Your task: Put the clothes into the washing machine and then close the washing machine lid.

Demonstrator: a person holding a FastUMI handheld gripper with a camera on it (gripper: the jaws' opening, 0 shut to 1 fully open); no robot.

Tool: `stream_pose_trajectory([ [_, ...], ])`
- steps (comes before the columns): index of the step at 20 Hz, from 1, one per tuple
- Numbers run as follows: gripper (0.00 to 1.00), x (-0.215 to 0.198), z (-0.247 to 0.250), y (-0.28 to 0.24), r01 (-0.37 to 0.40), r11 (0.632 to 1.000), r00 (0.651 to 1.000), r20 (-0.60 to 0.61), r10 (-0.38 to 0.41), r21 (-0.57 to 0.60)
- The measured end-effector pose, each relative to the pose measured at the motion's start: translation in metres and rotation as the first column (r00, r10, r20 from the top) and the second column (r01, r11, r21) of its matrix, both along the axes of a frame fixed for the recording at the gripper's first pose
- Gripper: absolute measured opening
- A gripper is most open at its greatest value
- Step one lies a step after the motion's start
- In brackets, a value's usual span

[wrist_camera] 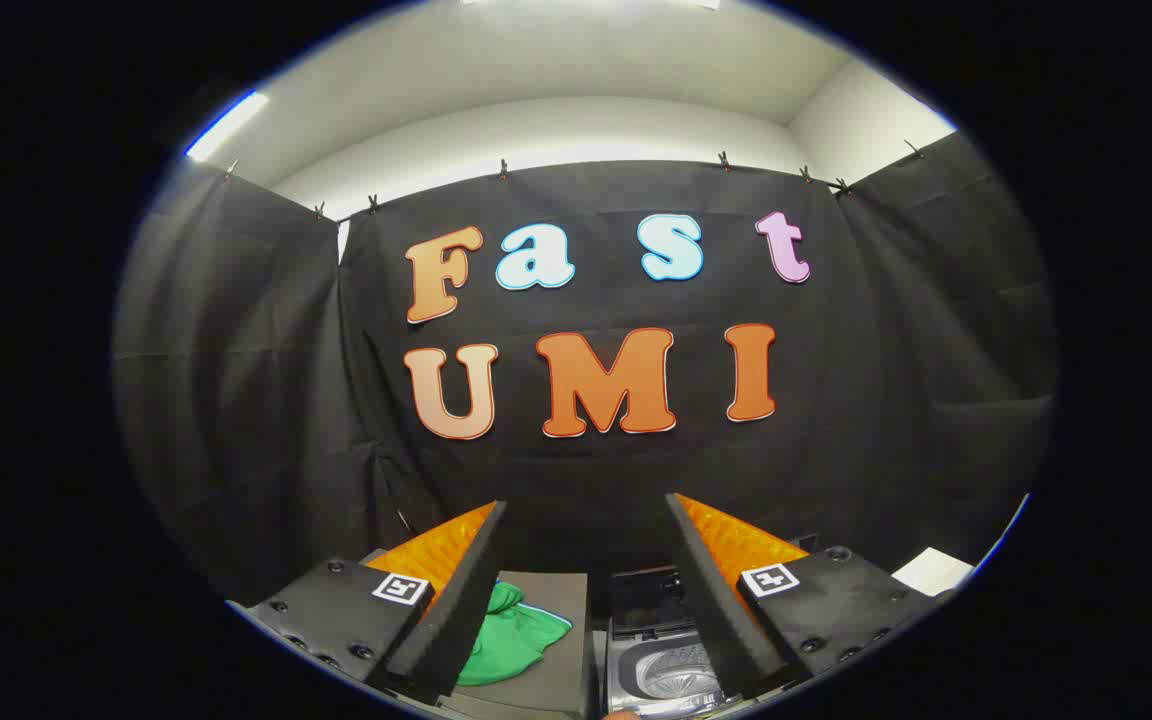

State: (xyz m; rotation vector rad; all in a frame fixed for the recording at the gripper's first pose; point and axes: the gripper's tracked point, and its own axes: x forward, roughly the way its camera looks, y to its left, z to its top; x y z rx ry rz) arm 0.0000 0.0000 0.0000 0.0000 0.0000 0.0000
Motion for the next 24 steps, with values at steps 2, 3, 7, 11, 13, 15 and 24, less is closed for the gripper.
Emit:
stream_pose_trajectory([
  [2,0.98,0.002,-0.004,0.0,-0.002,1.0,1.0,-0.008,0.002,-0.003],
  [3,0.98,0.002,-0.004,0.0,-0.003,1.0,1.0,-0.011,0.003,-0.003],
  [7,0.98,0.004,-0.008,0.001,-0.007,1.0,1.0,-0.02,0.007,-0.002],
  [11,0.98,0.006,-0.01,0.0,-0.004,1.0,1.0,-0.024,0.004,0.001],
  [13,0.98,0.007,-0.012,0.0,-0.004,1.0,1.0,-0.029,0.004,0.003],
  [15,0.98,0.006,-0.016,0.003,-0.011,1.0,0.999,-0.035,0.011,0.003],
  [24,0.98,0.008,-0.04,0.036,-0.052,0.999,0.995,-0.089,0.053,0.014],
])
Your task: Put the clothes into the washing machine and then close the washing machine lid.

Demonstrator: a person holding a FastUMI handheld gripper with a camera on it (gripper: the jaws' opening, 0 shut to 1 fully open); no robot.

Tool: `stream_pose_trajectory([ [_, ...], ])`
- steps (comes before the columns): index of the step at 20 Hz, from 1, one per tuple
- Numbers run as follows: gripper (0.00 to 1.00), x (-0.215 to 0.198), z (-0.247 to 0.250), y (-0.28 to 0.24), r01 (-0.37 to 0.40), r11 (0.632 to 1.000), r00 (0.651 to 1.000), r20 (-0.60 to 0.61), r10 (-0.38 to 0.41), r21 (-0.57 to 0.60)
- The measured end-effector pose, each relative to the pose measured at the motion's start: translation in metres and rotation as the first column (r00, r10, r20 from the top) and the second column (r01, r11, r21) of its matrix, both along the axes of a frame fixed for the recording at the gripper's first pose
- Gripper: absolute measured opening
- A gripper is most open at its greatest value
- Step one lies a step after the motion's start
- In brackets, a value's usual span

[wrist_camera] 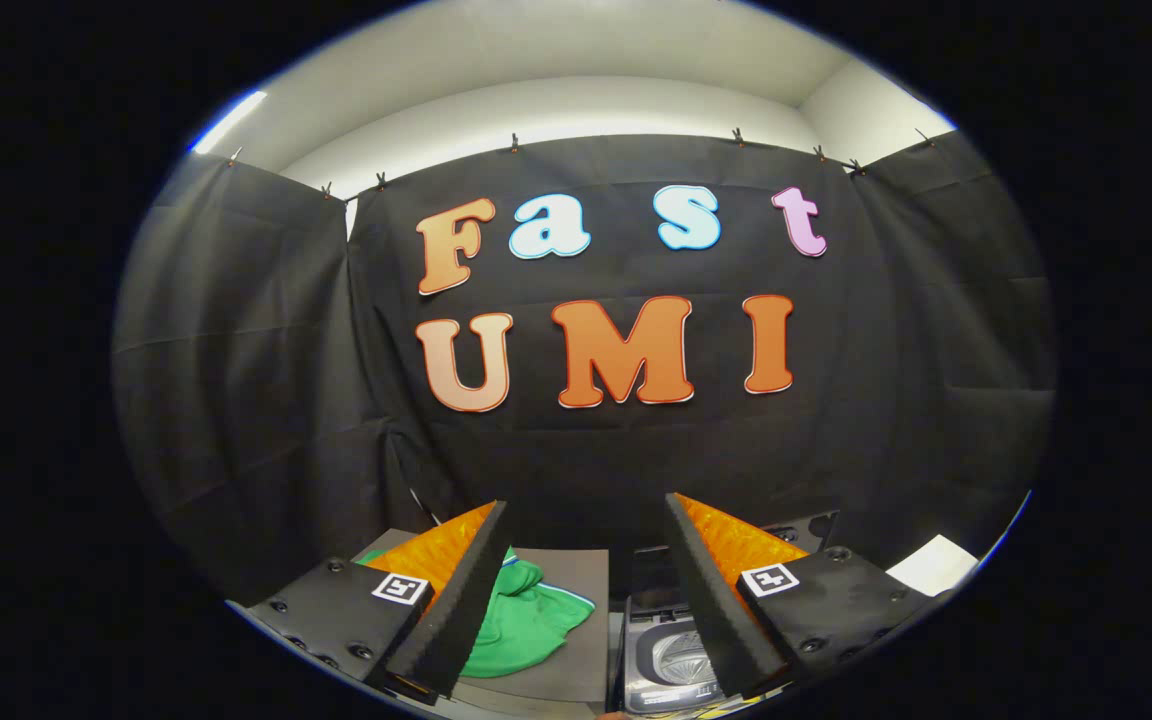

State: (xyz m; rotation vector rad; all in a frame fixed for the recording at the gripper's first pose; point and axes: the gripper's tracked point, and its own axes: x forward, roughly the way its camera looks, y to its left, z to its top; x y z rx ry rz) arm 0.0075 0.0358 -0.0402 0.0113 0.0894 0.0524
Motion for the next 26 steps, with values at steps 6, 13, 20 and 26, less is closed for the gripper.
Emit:
stream_pose_trajectory([
  [6,0.98,0.002,-0.048,0.075,-0.135,0.991,0.986,-0.095,0.133,-0.016],
  [13,0.98,-0.004,-0.125,0.153,-0.258,0.966,0.937,-0.246,0.246,-0.017],
  [20,0.98,0.002,-0.197,0.176,-0.306,0.95,0.88,-0.4,0.257,-0.062],
  [26,0.97,0.003,-0.231,0.176,-0.3,0.95,0.851,-0.474,0.225,-0.088],
])
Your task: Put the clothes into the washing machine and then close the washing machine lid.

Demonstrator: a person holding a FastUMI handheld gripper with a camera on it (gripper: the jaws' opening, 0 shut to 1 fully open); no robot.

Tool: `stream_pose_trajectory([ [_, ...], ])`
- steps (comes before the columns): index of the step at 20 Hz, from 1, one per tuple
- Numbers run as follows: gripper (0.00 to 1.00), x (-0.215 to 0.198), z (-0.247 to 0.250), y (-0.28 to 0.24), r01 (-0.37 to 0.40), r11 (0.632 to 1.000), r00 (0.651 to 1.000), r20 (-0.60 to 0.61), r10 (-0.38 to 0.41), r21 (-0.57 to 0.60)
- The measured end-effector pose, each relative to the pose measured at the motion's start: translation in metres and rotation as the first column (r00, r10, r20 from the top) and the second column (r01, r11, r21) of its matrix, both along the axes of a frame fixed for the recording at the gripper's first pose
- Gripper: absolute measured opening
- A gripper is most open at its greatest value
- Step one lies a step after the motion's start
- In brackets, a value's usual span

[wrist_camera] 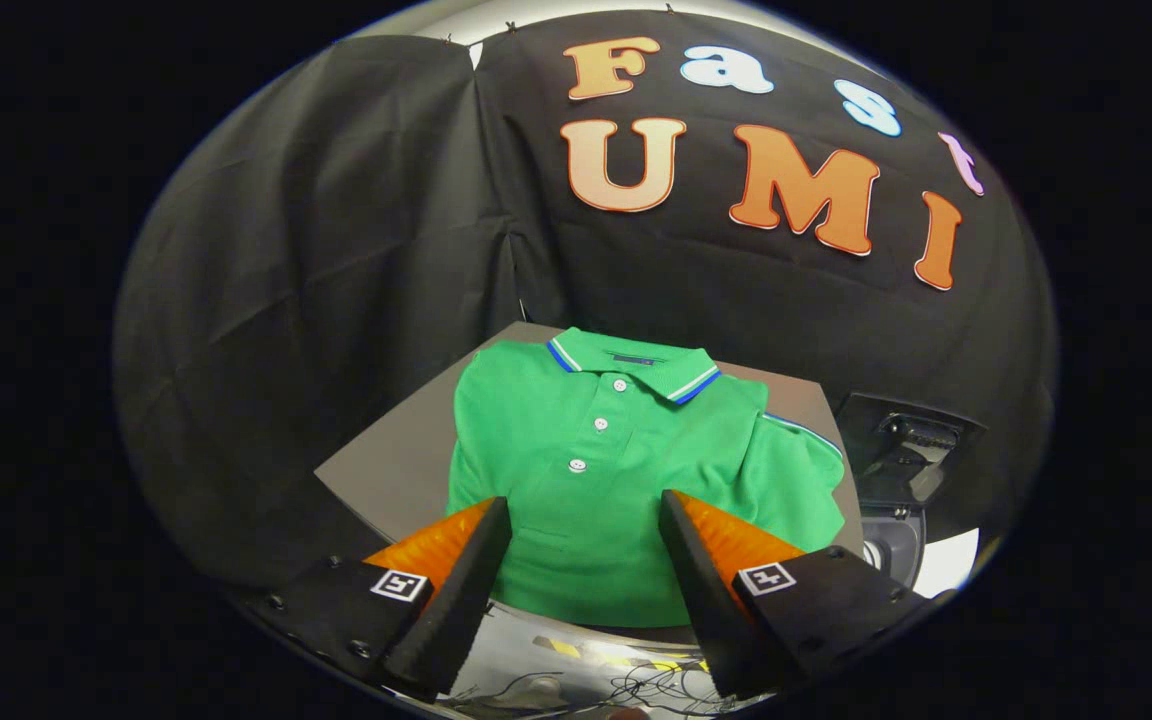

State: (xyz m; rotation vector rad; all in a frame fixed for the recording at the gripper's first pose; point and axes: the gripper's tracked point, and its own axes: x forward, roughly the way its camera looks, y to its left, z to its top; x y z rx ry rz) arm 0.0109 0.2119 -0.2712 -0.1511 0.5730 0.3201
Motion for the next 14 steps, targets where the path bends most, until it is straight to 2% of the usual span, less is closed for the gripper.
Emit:
stream_pose_trajectory([
  [5,0.94,-0.002,-0.007,0.003,-0.009,0.999,1.0,-0.013,0.01,0.048],
  [9,0.47,0.014,-0.007,-0.007,0.033,0.986,0.999,-0.039,-0.027,0.162],
  [12,0.28,0.013,-0.005,-0.007,0.035,0.973,0.997,-0.082,-0.016,0.229],
  [13,0.27,0.013,-0.006,-0.005,0.013,0.973,0.997,-0.081,0.006,0.23],
  [14,0.21,0.012,-0.001,-0.005,-0.004,0.973,0.997,-0.078,0.022,0.23],
])
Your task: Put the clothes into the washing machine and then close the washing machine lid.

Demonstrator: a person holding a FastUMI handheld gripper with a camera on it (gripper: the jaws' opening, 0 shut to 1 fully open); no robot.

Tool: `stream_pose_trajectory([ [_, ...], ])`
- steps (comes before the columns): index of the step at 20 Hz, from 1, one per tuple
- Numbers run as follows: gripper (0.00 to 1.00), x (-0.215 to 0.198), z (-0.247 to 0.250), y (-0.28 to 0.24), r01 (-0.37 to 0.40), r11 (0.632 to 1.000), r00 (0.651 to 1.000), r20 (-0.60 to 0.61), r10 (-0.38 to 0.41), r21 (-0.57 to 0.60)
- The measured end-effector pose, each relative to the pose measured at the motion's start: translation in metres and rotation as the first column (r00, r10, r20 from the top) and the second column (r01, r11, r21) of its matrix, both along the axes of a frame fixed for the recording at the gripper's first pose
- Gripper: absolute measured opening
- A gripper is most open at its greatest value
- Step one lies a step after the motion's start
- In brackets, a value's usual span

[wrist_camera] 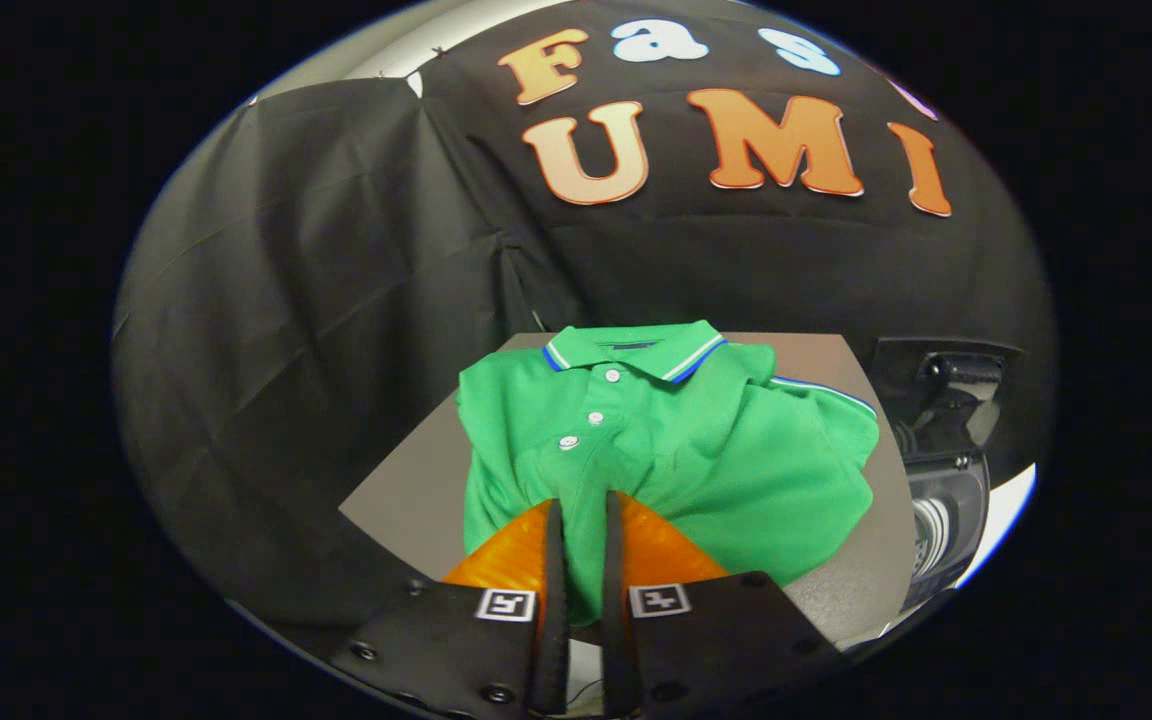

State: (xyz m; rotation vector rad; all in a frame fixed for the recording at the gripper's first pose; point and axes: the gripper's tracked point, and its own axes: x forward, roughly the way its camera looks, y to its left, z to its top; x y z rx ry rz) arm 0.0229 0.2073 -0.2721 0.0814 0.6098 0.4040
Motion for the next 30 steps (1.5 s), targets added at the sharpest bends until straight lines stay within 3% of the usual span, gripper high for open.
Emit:
stream_pose_trajectory([
  [3,0.13,0.0,0.005,-0.002,-0.024,1.0,1.0,0.018,0.024,0.012],
  [11,0.13,0.009,0.092,-0.027,0.011,0.996,0.99,0.138,-0.022,0.083],
  [16,0.12,0.014,0.147,-0.076,0.066,0.994,0.969,0.232,-0.085,0.089],
  [23,0.12,0.015,0.189,-0.192,0.249,0.967,0.921,0.295,-0.256,0.061],
  [30,0.12,0.012,0.184,-0.314,0.432,0.902,0.858,0.304,-0.414,0.011],
])
